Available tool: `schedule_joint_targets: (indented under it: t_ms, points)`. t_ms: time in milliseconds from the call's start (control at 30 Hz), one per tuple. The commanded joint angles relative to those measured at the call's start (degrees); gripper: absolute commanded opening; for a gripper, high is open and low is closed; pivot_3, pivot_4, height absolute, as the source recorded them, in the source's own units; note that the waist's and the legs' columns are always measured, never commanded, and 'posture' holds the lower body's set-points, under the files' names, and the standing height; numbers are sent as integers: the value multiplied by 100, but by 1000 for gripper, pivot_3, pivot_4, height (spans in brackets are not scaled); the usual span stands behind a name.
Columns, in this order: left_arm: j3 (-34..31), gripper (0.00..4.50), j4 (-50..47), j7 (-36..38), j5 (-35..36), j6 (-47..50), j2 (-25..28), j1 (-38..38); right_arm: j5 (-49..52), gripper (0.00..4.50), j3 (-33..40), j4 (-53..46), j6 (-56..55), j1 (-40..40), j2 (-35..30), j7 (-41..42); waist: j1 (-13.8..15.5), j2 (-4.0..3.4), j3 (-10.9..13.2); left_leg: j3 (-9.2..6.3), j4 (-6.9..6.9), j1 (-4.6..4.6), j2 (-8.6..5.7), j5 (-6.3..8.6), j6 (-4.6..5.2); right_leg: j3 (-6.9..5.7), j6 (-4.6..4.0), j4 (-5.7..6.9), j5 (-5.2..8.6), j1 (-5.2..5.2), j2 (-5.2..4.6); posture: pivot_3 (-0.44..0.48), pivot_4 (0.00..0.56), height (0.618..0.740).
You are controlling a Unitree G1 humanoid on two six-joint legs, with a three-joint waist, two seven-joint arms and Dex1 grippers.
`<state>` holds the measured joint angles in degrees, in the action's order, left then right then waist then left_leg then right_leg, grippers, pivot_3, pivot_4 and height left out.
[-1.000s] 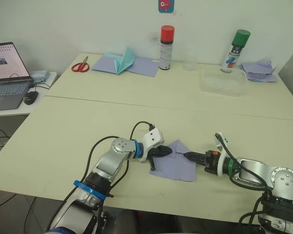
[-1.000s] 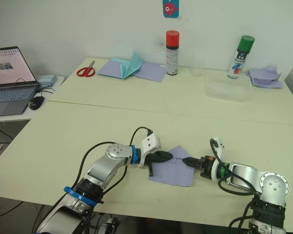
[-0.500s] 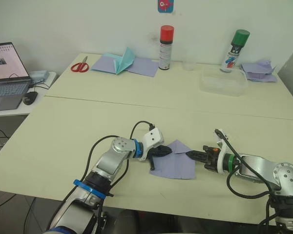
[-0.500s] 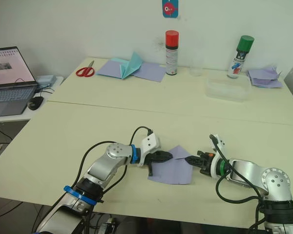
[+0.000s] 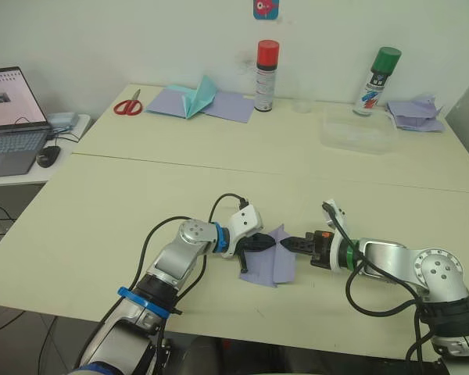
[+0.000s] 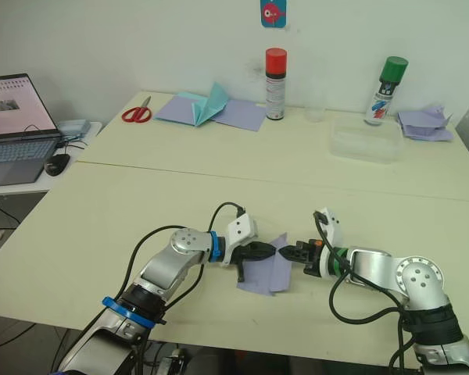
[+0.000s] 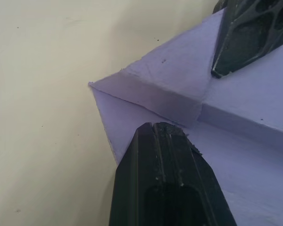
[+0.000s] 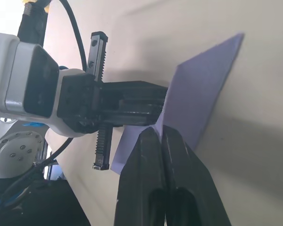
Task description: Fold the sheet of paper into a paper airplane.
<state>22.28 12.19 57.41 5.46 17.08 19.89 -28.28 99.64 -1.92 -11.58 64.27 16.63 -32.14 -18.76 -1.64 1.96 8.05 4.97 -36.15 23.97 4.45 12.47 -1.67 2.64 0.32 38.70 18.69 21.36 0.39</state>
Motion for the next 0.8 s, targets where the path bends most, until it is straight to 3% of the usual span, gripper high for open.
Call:
schedule_joint_targets:
  t_ms: [33,500,700,800]
  points:
    - [236,0,312,-9,-255,166,7,109,-186,22,-34,-154,-75,114,94,235,0,0,0,0,1,0,0,0,0,0,0,0,0,1,0,0,150,740]
    - [-117,0,-52,67,-152,622,689,325,-1822,22,-261,-40,-26,233,694,1213,-86,0,1,3,9,-9,16,0,-1,-1,0,10,0,9,9,0,150,740]
    - [-90,0,-60,-44,-170,636,630,388,-1900,1977,-130,-114,80,279,846,1642,-91,0,1,2,10,-10,16,0,-1,0,0,14,0,10,10,0,150,740]
    - [-81,0,-82,-76,-169,653,592,404,-1849,1977,-58,-94,145,292,917,1725,-91,0,1,3,10,-10,15,0,-1,1,0,14,0,9,10,0,150,740]
